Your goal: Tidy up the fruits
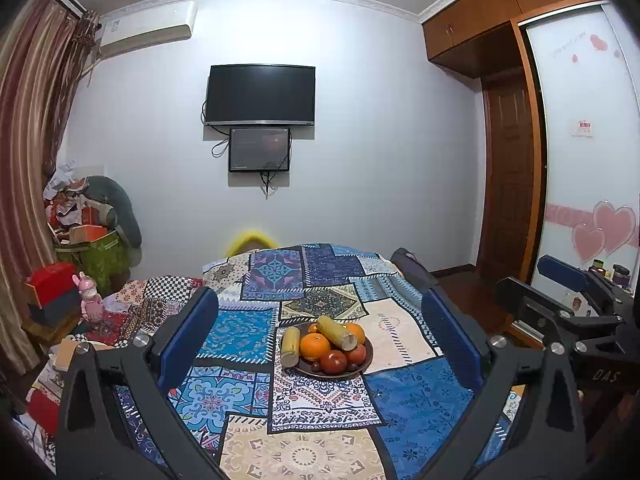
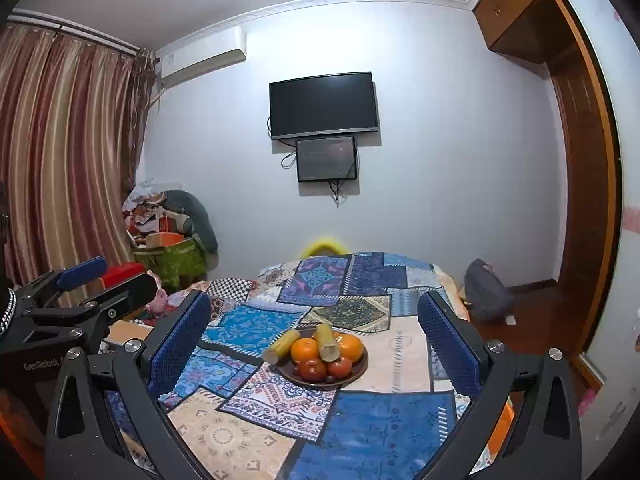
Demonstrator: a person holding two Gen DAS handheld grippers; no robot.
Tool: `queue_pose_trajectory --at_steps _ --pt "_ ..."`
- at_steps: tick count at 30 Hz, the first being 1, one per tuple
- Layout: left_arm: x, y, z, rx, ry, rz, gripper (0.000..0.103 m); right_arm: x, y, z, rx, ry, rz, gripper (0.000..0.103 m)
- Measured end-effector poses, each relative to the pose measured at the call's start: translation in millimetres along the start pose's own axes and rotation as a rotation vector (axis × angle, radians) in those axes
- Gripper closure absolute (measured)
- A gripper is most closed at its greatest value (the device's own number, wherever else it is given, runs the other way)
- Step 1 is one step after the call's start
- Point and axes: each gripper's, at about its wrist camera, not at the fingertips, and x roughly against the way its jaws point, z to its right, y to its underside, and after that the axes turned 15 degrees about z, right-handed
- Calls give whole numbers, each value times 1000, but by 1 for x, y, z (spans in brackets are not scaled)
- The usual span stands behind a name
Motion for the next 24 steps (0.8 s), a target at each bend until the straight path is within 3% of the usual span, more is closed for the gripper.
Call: queue_pose_trajectory --at_steps 24 --pt "-6 5 -7 33 15 -25 0 0 -2 -5 27 3 4 0"
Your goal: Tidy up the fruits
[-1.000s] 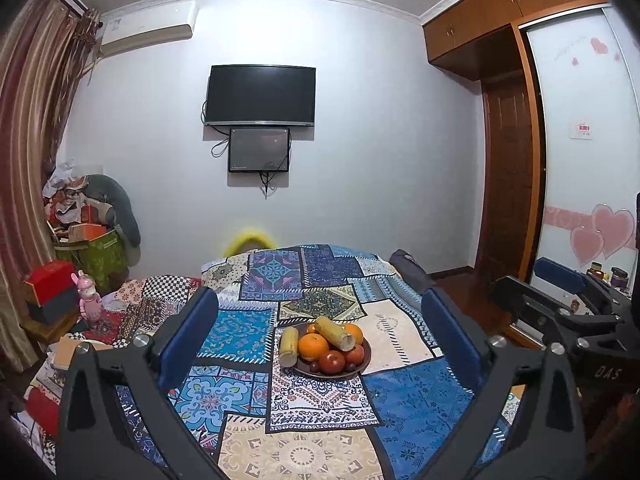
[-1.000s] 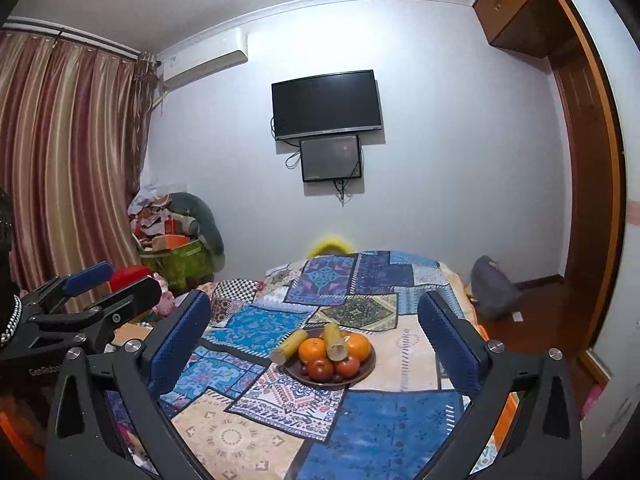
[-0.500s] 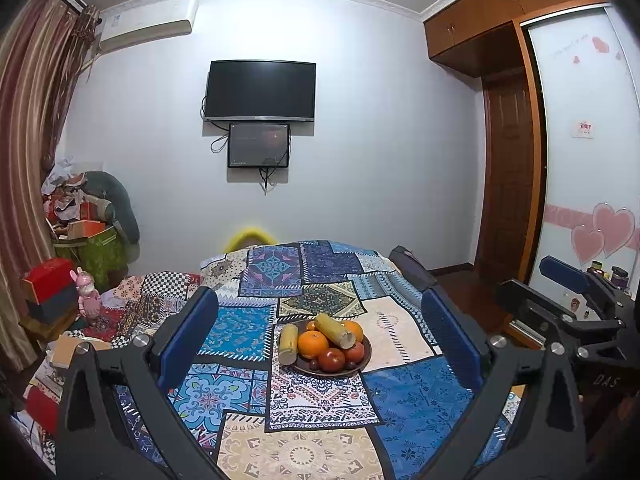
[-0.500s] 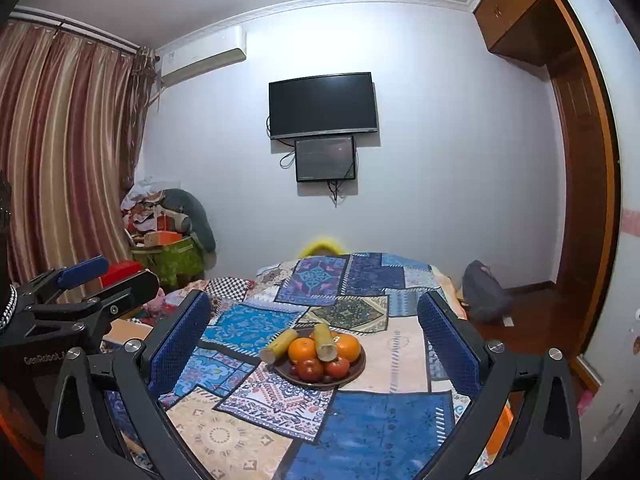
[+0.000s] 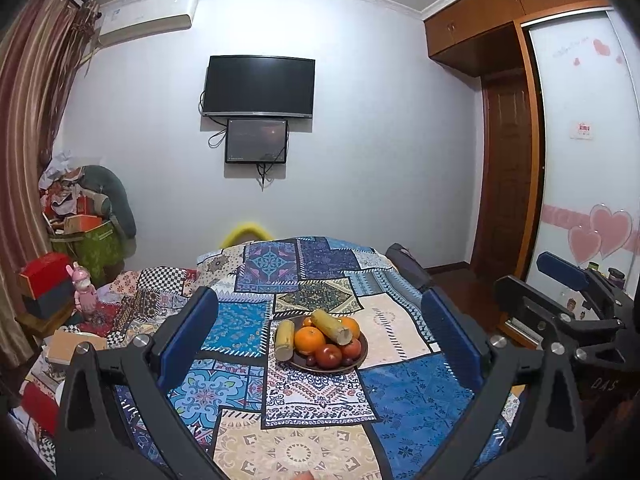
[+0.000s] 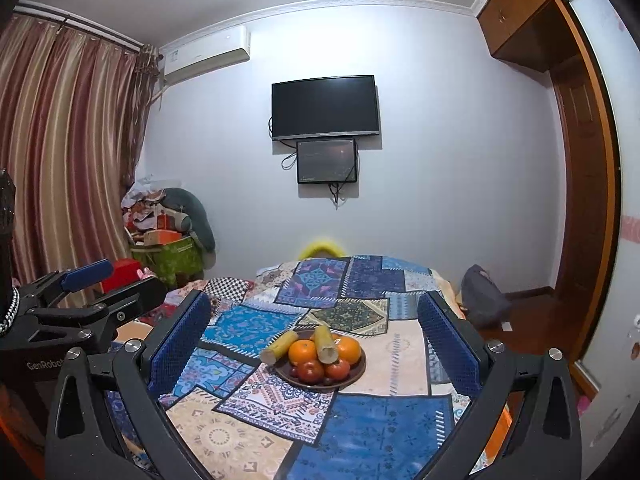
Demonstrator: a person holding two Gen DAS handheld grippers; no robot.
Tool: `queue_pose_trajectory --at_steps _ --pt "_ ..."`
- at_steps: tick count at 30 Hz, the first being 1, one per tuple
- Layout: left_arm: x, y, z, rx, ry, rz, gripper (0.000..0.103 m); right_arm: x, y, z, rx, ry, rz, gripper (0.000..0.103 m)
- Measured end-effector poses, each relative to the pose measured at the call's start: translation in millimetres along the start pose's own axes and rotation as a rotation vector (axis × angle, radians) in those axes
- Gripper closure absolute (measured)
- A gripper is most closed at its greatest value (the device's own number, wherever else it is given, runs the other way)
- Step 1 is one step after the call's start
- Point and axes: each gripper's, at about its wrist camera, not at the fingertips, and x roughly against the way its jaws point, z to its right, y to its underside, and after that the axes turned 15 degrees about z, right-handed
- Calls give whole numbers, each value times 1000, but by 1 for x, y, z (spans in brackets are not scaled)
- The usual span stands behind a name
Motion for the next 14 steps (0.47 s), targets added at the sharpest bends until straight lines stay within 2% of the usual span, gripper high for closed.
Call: queue_pose_trajectory --at_steps 14 --pt "-1 1 -1 15 4 -10 0 -1 0 0 -6 3 -3 0"
